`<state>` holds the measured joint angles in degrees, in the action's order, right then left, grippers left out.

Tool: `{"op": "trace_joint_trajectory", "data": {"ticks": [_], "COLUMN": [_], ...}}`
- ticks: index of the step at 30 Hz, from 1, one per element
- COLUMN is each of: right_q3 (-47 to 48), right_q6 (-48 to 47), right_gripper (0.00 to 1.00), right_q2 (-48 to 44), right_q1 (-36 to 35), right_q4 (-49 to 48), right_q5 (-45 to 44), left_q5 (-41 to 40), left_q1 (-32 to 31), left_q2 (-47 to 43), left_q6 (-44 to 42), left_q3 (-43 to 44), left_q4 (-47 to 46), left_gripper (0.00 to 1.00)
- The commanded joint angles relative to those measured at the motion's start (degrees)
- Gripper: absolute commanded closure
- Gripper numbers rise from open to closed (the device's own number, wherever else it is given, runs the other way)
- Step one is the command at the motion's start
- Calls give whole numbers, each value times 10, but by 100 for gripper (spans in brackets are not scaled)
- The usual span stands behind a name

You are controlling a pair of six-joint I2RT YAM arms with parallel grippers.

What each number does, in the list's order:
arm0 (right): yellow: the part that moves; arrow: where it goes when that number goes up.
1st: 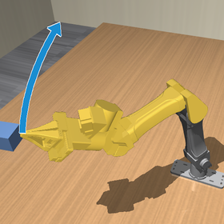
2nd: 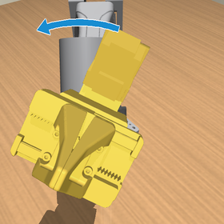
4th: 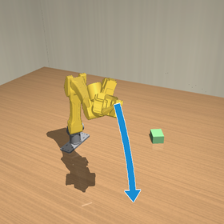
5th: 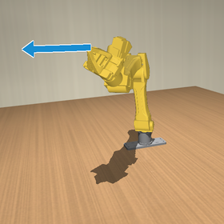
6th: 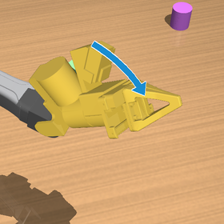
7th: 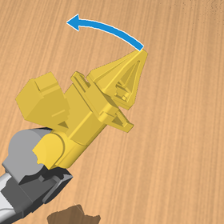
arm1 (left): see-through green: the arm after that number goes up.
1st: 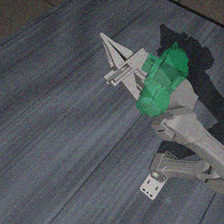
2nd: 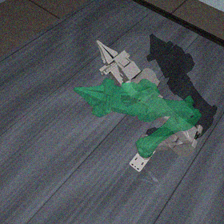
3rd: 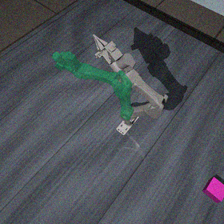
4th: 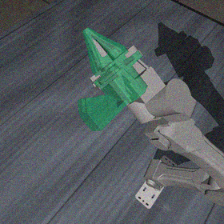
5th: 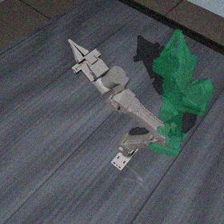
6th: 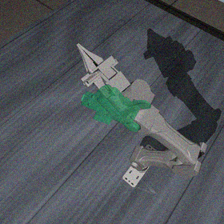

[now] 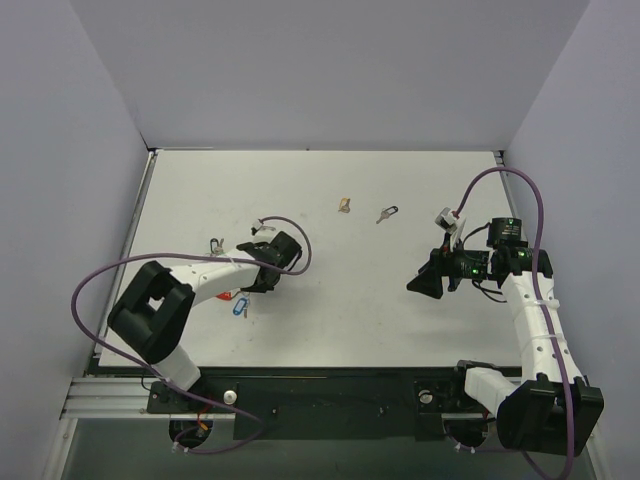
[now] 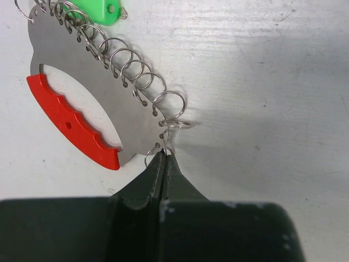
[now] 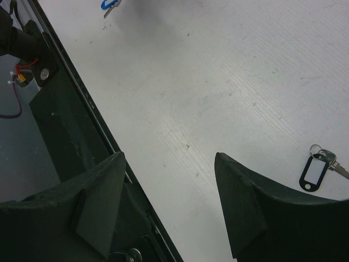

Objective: Put the keys on the keyring

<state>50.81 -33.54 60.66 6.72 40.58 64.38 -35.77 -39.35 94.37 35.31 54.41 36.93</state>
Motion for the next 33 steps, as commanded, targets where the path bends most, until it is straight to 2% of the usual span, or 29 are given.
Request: {"op": "trace_joint_trajectory", "data": {"ticks": [1,13,33], "right_q3": [19,20,17], "right_q6": [-15,-17,-40], "right_gripper": [39,39,39], "right_q2": [2,4,16], "right_q1": [3,2,-12], "right_q4": [14,15,22], "right_q5": [26,26,27], "left_q5": [-4,18,153], "left_q1": [-3,-2,0], "left_q2": [-39,-109,-259], "left_q6": [-10,-72,-349], "left_q3": [10,12,61], "left_q4": [5,8,-8], "left_gripper": [100,100,100]}}
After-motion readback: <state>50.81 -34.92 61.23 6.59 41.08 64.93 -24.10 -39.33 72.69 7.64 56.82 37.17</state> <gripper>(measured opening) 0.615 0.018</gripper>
